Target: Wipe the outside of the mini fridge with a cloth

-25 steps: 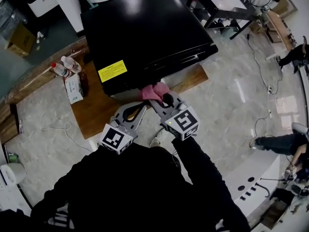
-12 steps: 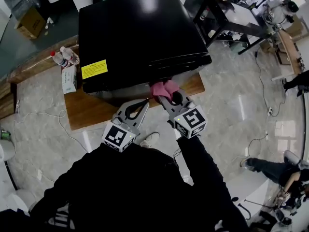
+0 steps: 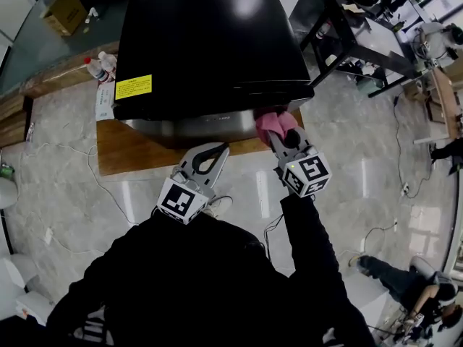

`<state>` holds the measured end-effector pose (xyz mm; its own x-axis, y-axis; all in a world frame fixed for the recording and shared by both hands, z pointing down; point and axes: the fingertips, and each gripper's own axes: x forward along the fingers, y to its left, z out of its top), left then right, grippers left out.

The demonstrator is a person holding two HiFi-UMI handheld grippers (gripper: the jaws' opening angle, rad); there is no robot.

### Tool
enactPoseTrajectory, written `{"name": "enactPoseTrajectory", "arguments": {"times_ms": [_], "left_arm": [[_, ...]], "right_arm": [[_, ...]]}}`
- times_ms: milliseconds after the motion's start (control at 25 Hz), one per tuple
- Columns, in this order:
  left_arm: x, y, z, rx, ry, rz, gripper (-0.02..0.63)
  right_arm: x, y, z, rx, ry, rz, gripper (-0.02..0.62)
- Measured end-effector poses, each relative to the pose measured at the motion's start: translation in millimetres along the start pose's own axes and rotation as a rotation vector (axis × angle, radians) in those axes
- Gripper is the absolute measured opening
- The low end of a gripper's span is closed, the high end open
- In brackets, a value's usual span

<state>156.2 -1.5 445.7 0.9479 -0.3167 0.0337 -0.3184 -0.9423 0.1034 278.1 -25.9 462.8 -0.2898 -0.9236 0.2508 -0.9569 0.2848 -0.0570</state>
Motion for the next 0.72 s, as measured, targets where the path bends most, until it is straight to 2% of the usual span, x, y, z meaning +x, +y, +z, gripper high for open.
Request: {"name": "enactPoseTrajectory", "arguments": {"times_ms": [160,360,440,560,720], "left_arm": [[-11,-7,-3,0.013,0.010,-0.001,0.006],[-38,-7,-2,0.005,0.008,0.025,0.006],[-48,-4,3,0.028,-0.007,0.038,0.005],[-73,-3,8,0.051,-0.009,0.046,0.005],[-115,-3,7,0.055,-0.011,0.042,0.006]], "right_arm": [[-11,-25,-7,-0.045,0.010,-0.068,0.055],[-23,-44,-17,-0.040,0.014,-0.187,0.055],[-27,-39,-15,-0.051,0.014,-0.211,0.055],[-32,3,-2,-0.039,-0.016,-0.172,0.055],[-27,90,24,-0.016,-0.077,-0.072,0.055]]}}
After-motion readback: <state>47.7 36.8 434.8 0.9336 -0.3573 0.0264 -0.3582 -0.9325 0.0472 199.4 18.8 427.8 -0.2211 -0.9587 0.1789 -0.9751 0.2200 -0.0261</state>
